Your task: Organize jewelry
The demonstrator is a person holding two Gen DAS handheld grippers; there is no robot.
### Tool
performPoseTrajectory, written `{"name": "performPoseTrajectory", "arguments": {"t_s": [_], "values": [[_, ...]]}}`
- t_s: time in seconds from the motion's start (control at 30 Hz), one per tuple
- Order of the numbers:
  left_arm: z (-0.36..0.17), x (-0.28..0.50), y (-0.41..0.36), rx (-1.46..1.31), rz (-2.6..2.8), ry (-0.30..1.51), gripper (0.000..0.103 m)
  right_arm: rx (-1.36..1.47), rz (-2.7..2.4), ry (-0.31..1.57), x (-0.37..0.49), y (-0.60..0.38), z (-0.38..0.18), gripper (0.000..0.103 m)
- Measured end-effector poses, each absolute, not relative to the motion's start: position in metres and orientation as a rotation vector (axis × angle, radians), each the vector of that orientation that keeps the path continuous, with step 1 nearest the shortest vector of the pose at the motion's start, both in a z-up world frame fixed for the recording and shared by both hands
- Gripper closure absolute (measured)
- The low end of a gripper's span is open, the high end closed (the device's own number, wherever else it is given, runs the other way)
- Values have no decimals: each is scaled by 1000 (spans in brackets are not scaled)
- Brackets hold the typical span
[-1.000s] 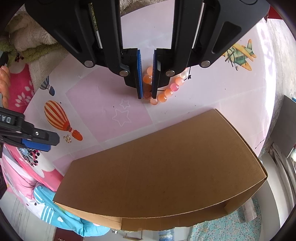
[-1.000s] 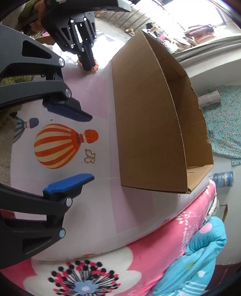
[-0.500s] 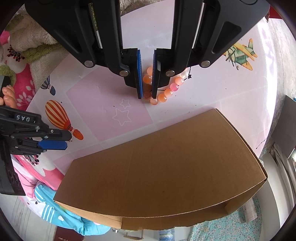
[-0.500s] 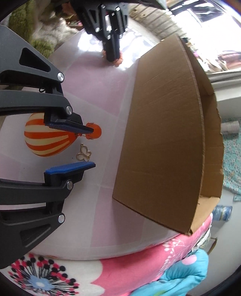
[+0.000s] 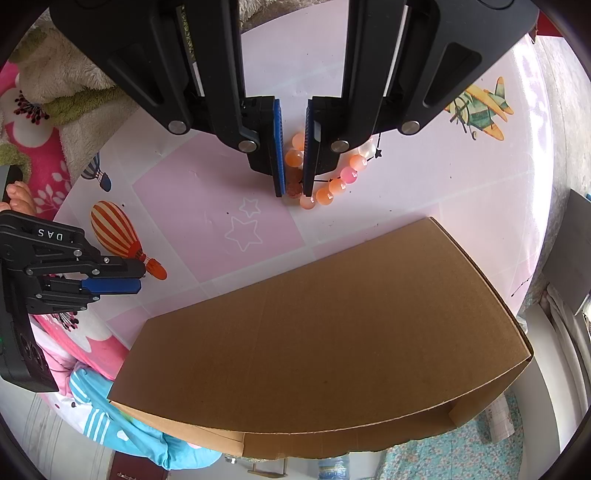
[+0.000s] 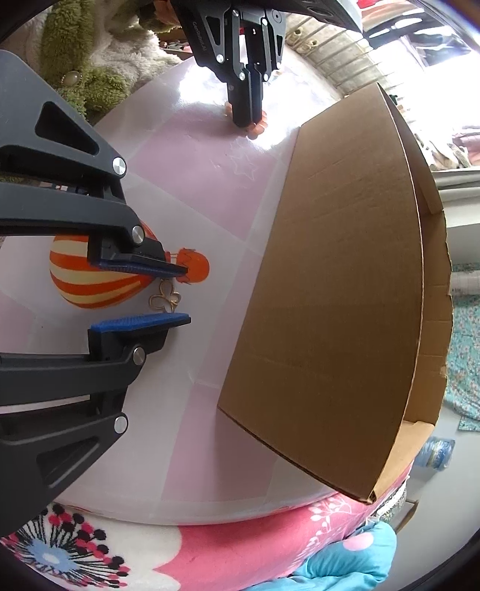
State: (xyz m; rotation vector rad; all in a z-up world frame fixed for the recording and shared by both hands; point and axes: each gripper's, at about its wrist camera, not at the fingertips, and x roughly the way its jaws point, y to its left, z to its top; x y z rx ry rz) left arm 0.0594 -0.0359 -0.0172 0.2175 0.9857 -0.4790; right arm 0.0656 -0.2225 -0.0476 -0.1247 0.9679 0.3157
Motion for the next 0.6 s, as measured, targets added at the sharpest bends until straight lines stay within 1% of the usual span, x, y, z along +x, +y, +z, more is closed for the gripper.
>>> {"name": "performPoseTrajectory", "arguments": {"t_s": [0.23, 0.27, 0.3, 0.6], "values": [[-17, 60, -36, 220, -478, 987, 94, -65, 292, 958, 59, -223, -48, 83], [-17, 60, -36, 221, -478, 987, 94, -54, 293, 957, 59, -223, -48, 93], [-17, 60, -36, 222, -478, 987, 94, -44, 299, 956, 58, -223, -48, 98], [-17, 60, -38, 225, -477, 988, 94, -3, 270, 945, 54, -228, -41, 97]]}}
